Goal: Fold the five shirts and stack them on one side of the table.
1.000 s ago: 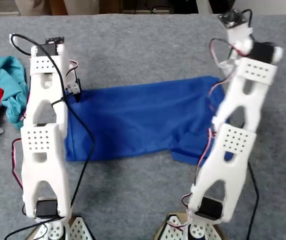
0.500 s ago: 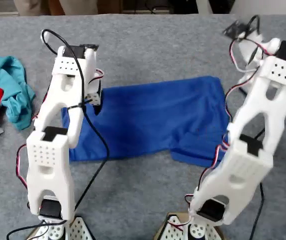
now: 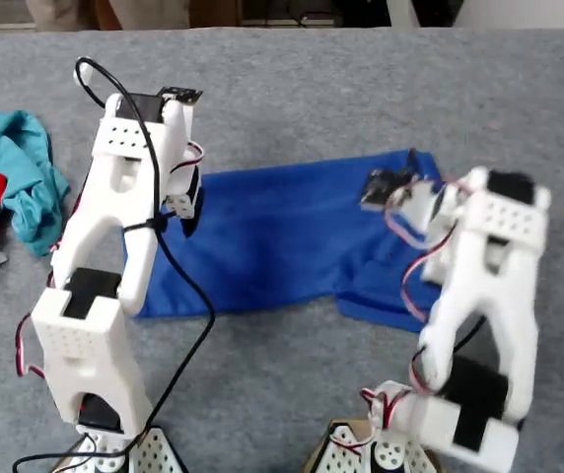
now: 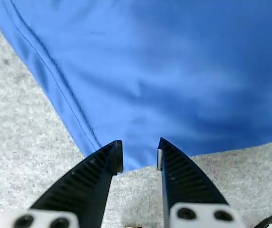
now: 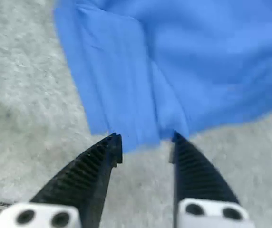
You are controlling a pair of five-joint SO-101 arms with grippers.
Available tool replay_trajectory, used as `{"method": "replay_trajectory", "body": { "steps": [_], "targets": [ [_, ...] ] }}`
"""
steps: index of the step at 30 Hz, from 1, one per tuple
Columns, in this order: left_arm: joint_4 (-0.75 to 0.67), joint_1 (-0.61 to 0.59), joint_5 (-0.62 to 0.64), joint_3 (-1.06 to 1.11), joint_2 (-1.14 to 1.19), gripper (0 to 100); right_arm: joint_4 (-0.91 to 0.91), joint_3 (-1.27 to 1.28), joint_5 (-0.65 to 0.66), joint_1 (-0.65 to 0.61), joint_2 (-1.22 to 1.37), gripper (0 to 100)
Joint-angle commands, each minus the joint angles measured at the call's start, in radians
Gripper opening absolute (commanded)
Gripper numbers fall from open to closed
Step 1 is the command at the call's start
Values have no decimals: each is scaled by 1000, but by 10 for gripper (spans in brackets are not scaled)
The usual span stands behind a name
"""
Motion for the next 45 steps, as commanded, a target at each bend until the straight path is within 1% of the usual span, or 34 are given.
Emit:
{"method": "replay_trajectory", "body": {
  "steps": [1,7,9,13,15,25,31,36,41,45],
  "targets": [
    [11,9,-5,23,-94,136,-117,140,15,-44,-120,209],
    [11,3,-5,77,-153,136,-296,252,15,-74,-113,206],
    [9,0,-5,87,-156,136,-333,254,14,-74,-87,171],
    [9,-2,-5,98,-154,135,-374,254,14,-73,-28,47],
    [5,-2,-5,98,-153,135,-371,254,14,-73,-12,15],
    [-11,-2,-5,98,-150,135,-371,255,14,-67,2,23],
    [-11,-2,-5,98,-150,135,-408,260,12,-67,2,24],
    [-11,-2,-5,98,-150,135,-414,259,12,-68,2,103],
    [-11,-2,-5,100,-150,135,-417,260,12,-71,4,105],
    [-11,-2,-5,100,-148,135,-468,280,12,-68,28,105]
  ]
}}
